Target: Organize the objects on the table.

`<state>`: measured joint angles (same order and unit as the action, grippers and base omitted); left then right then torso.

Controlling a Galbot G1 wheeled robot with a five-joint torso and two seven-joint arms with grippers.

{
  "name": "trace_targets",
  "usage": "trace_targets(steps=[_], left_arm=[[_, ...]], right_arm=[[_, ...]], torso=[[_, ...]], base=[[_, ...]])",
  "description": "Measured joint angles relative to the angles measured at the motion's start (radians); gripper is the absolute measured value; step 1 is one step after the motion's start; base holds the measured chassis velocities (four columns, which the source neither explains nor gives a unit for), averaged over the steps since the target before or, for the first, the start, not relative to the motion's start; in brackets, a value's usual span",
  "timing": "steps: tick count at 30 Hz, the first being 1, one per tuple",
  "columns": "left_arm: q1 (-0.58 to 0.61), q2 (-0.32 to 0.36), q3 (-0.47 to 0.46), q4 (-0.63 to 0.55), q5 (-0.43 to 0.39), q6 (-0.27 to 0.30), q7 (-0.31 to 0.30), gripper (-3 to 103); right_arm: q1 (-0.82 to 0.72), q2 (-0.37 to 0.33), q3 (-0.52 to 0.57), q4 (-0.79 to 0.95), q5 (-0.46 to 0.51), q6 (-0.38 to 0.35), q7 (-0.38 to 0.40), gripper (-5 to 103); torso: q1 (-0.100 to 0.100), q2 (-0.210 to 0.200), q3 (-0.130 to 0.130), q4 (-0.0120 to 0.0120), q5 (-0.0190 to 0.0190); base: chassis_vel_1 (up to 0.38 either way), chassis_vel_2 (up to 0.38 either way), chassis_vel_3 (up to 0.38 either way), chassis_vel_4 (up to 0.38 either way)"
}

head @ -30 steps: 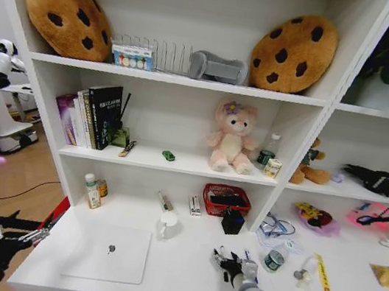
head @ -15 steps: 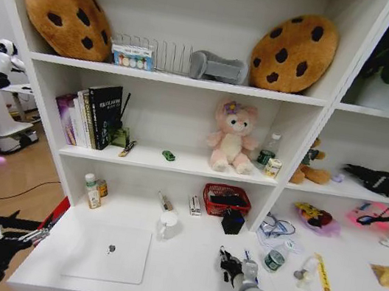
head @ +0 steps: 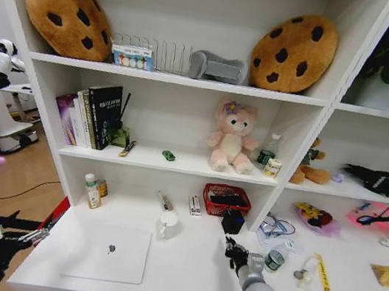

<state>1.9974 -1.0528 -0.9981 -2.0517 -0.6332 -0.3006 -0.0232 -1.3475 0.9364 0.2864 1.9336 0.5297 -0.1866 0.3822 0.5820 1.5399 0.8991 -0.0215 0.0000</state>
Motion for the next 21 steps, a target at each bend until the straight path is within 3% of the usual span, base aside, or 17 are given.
trace_targets(steps=[1, 4, 6, 21], left_arm=[[0.000, 0.000, 0.000, 0.000, 0.000, 0.000, 0.000, 100], [0.000, 0.000, 0.000, 0.000, 0.000, 0.000, 0.000, 100], [0.000, 0.000, 0.000, 0.000, 0.000, 0.000, 0.000, 100], [0.000, 0.000, 0.000, 0.000, 0.000, 0.000, 0.000, 100]], right_arm=[[0.000, 0.000, 0.000, 0.000, 0.000, 0.000, 0.000, 9], [0.051, -0.001, 0.007, -0.056, -0.144, 0.132, -0.027, 9], [0.077, -0.002, 0.008, -0.066, -0.165, 0.162, -0.029, 9], [0.283, 0.017, -0.033, -0.249, -0.204, 0.262, -0.037, 9]], torso=[[0.000, 0.000, 0.000, 0.0000, 0.0000], [0.000, 0.000, 0.000, -0.0002, 0.0000], [0.000, 0.000, 0.000, -0.0002, 0.0000], [0.000, 0.000, 0.000, -0.0003, -0.0001]], base=[[0.000, 0.000, 0.000, 0.000], [0.000, 0.000, 0.000, 0.000], [0.000, 0.000, 0.000, 0.000], [0.000, 0.000, 0.000, 0.000]])
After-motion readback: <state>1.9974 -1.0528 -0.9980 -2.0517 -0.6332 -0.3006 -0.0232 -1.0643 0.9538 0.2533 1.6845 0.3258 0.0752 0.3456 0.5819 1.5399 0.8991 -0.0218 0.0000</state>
